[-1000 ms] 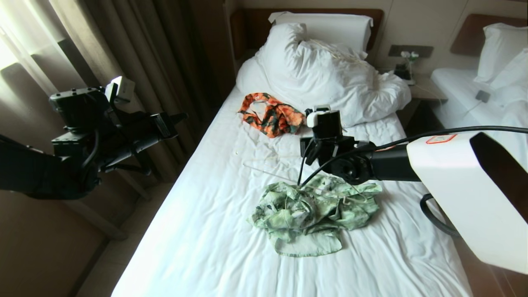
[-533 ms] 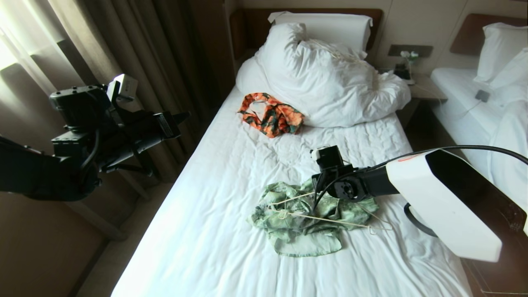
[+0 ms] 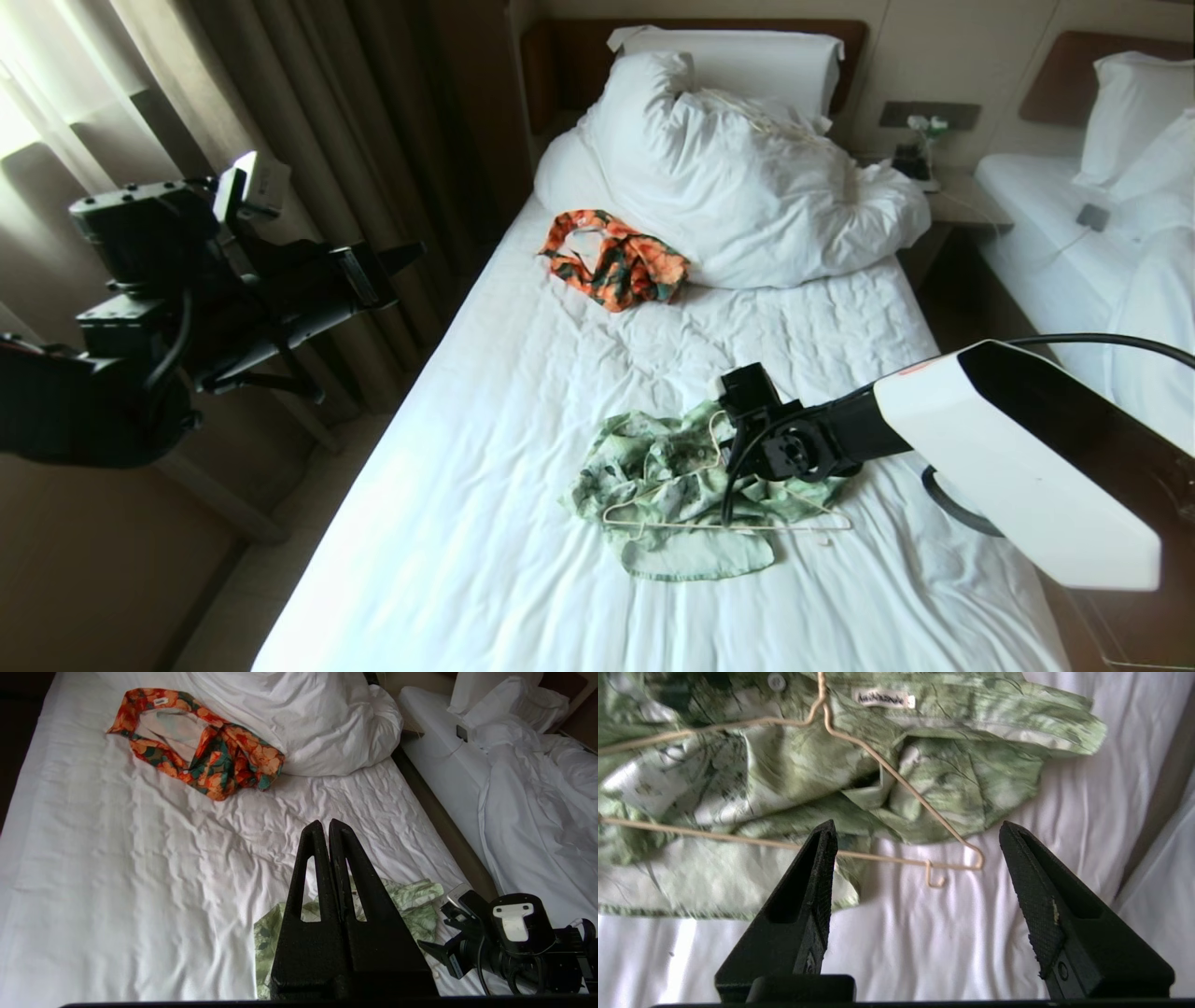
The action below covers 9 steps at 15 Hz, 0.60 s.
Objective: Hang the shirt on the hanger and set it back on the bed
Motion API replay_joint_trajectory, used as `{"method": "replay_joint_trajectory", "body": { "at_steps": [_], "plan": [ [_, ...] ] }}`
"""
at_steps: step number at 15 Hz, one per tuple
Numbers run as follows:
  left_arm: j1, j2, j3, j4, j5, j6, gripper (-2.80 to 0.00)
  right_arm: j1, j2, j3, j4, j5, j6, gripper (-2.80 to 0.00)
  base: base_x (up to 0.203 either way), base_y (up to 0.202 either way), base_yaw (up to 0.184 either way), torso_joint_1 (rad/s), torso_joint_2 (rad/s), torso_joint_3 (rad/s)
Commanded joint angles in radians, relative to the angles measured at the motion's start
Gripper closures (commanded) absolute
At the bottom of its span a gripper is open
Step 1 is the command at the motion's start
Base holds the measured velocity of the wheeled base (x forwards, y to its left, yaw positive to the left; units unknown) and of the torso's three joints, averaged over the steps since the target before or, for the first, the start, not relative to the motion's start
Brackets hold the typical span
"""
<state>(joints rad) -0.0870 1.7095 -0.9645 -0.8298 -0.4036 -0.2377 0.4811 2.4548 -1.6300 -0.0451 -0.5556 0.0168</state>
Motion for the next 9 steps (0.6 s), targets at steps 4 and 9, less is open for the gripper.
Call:
{"method": "replay_joint_trajectory", "body": {
  "at_steps": [4,9],
  "plan": [
    [-0.035,-0.226,0.073,0.005,-0.001,-0.008,0.00,-0.020,-0.385,0.337,-0.020,-0.029,0.001,0.00,0.000,0.000,0.000,0.000,0.00,0.000],
    [-0.052,-0.482,0.288,0.013,0.002,-0.043,0.00,-0.093,-0.795,0.650,-0.112,-0.031,0.000,0.00,0.000,0.000,0.000,0.000,0.00,0.000]
  ]
}}
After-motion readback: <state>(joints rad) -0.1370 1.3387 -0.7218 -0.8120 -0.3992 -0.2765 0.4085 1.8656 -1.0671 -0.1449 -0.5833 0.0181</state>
